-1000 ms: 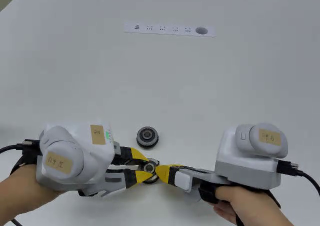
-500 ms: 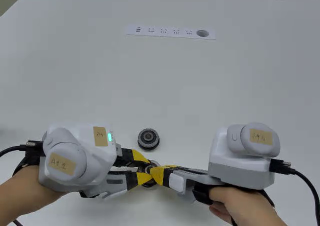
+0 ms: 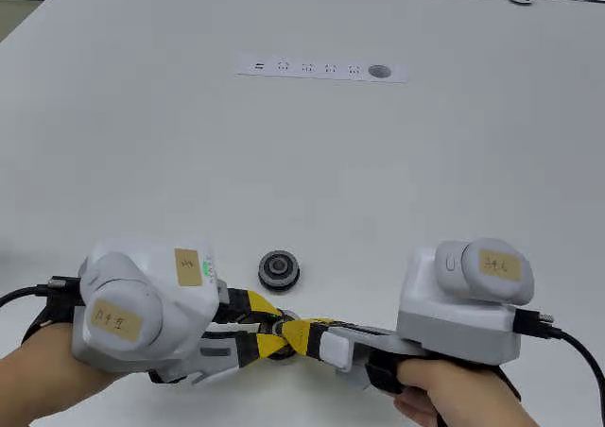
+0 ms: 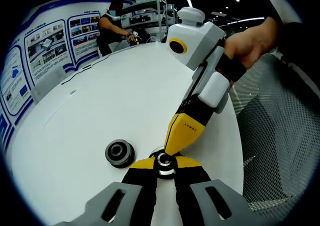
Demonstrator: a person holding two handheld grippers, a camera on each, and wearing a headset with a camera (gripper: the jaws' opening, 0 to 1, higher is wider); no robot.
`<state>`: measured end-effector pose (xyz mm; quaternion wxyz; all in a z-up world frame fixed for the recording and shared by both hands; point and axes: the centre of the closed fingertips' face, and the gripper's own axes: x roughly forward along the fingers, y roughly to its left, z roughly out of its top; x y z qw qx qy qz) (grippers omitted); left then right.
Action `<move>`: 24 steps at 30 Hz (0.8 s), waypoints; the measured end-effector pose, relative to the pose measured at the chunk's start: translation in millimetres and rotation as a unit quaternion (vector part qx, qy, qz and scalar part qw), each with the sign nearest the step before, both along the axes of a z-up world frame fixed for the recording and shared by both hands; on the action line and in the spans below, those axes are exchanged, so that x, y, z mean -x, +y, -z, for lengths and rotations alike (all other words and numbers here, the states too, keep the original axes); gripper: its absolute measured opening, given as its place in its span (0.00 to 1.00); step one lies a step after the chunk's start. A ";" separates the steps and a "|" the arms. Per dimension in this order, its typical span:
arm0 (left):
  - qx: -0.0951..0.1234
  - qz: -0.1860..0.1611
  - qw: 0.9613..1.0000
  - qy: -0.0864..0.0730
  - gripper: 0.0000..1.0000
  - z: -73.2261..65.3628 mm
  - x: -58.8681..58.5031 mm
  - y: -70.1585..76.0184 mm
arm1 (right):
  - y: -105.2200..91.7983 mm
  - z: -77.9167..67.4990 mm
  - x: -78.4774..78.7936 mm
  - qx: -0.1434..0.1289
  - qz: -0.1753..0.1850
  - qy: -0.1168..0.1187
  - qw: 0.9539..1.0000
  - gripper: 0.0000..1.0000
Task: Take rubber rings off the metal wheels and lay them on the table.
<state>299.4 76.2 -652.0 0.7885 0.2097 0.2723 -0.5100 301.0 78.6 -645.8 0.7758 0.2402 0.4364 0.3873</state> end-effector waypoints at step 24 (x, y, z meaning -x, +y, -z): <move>-0.014 -0.011 1.000 -0.018 0.15 -5.7 7.4 7.1 | 5.6 -11.2 8.6 -0.031 0.011 0.024 0.999 0.01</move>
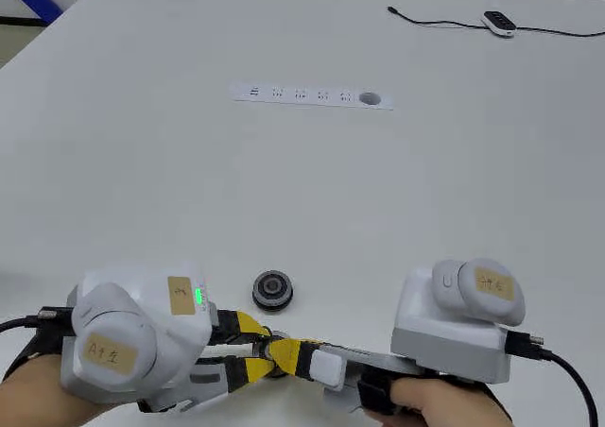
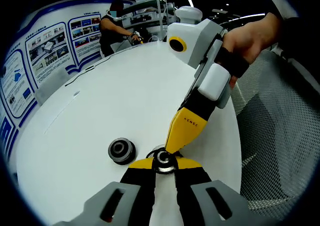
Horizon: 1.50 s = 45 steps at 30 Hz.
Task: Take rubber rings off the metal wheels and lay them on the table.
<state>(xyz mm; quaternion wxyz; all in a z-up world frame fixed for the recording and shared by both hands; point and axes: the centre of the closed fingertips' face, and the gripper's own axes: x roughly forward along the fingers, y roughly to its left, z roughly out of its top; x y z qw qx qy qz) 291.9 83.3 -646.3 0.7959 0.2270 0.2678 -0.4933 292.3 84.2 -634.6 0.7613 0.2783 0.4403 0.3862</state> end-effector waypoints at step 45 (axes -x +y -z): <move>0.023 -0.014 1.000 -0.004 0.19 -12.4 -11.0 -11.6 | -102.2 33.9 -34.8 0.048 0.182 0.051 0.981 0.02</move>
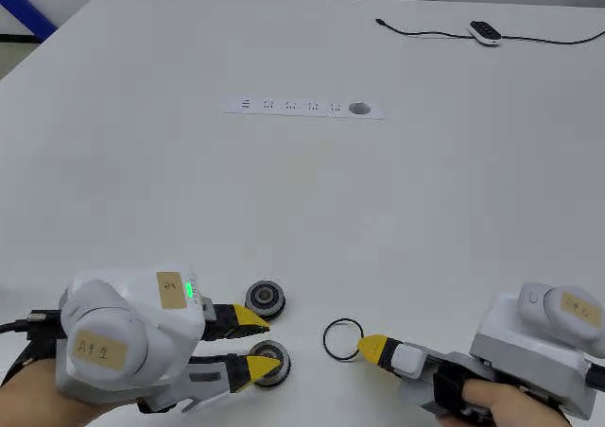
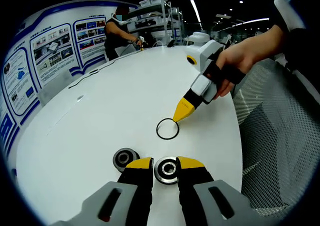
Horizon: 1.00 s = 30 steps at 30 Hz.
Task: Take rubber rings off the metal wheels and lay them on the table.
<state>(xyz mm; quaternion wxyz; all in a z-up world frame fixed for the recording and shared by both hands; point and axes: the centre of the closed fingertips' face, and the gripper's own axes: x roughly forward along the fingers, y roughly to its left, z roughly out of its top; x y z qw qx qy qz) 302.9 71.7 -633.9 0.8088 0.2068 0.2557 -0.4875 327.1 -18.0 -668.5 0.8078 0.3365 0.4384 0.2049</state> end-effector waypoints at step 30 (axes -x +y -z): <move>-0.001 -0.002 1.000 0.002 0.17 1.2 2.7 1.4 | -6.5 -12.8 -7.9 0.106 -0.062 -0.090 0.988 0.13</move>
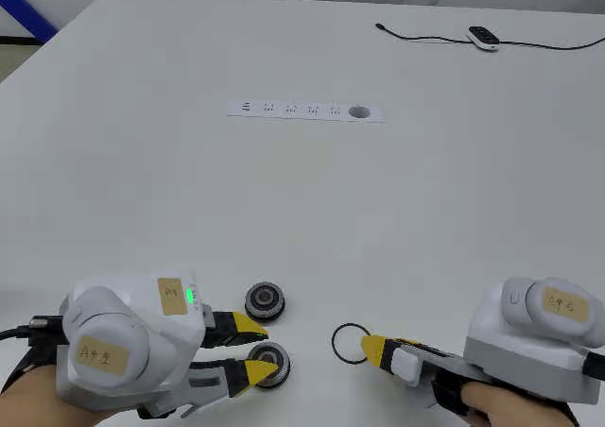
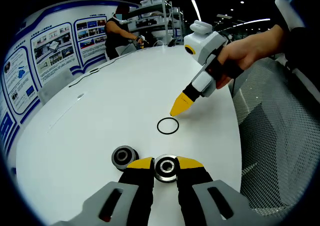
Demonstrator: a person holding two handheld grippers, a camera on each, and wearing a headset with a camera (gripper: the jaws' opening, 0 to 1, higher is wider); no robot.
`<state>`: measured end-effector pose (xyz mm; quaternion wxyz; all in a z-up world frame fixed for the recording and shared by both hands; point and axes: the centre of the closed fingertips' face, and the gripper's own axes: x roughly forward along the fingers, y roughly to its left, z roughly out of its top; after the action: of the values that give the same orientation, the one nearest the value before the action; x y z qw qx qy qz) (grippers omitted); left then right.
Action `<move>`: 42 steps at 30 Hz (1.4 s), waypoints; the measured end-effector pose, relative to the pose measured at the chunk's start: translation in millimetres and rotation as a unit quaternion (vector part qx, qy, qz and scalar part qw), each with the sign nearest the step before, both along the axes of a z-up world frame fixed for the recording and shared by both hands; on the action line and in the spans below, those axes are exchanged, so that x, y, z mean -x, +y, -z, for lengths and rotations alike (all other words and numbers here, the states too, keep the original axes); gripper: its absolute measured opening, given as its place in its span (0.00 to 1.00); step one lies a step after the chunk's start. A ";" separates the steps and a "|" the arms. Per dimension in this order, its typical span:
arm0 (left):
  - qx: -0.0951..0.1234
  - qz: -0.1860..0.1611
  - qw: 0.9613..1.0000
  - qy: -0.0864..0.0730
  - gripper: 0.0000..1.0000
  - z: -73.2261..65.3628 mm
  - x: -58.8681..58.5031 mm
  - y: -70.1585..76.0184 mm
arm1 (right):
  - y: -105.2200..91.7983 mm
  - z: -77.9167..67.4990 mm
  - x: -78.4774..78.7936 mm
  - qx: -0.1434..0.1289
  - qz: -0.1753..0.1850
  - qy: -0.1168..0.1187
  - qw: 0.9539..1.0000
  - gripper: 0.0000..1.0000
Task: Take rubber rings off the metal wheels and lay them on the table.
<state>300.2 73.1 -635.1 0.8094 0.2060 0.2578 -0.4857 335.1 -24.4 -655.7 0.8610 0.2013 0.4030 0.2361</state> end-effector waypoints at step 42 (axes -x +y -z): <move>-0.024 0.015 0.999 0.024 0.14 16.4 4.8 3.0 | 59.7 -12.0 22.7 -0.103 -0.070 0.020 0.992 0.15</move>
<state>295.4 76.0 -651.6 0.7905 0.2175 0.2854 -0.4963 312.4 35.2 -643.7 0.8089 0.2651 0.4064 0.3320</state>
